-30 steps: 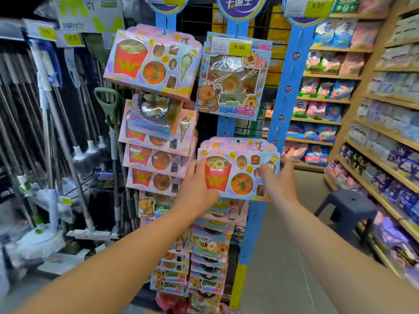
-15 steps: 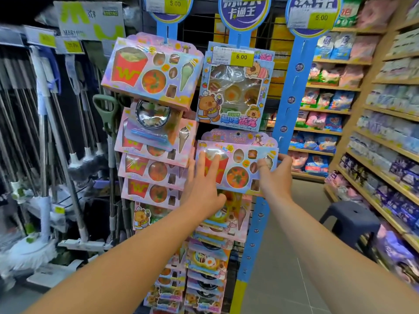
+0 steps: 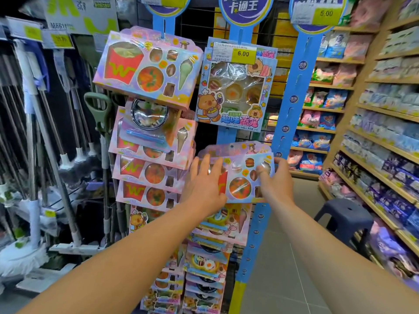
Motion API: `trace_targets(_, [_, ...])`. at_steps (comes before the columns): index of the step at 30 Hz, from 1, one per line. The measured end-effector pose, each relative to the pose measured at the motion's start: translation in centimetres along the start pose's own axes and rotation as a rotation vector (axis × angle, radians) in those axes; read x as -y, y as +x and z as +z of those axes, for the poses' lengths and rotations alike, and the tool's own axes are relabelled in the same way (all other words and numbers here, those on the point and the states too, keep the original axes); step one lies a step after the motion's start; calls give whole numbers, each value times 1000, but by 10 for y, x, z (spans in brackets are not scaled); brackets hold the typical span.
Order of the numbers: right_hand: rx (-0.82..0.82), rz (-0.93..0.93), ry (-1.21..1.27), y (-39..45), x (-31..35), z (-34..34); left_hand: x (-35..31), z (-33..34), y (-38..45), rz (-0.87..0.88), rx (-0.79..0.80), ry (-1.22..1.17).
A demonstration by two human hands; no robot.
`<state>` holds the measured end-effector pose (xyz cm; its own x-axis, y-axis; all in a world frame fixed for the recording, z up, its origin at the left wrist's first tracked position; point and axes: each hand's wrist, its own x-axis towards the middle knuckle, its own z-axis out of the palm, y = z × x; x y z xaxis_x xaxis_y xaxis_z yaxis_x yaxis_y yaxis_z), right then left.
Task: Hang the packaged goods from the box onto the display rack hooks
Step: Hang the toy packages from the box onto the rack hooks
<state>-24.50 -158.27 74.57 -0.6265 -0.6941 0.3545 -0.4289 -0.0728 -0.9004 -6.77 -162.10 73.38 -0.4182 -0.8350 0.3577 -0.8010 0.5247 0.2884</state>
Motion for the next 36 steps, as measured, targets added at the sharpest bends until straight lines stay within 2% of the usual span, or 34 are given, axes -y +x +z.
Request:
trace_targets(18, [-17,-102,105,17,16,-3,0,-4,1,23,-97,-28])
trace_targets(25, [-31,-133,-14,25,29,14,-3,-7,4,11,-83,-17])
trace_targets(30, [-90,-80,-29,26,20,11,-3,-8,7,11,-70,12])
trace_targets(36, [-98,-125,-30,29,31,9,-2,-8,8,18,-97,31])
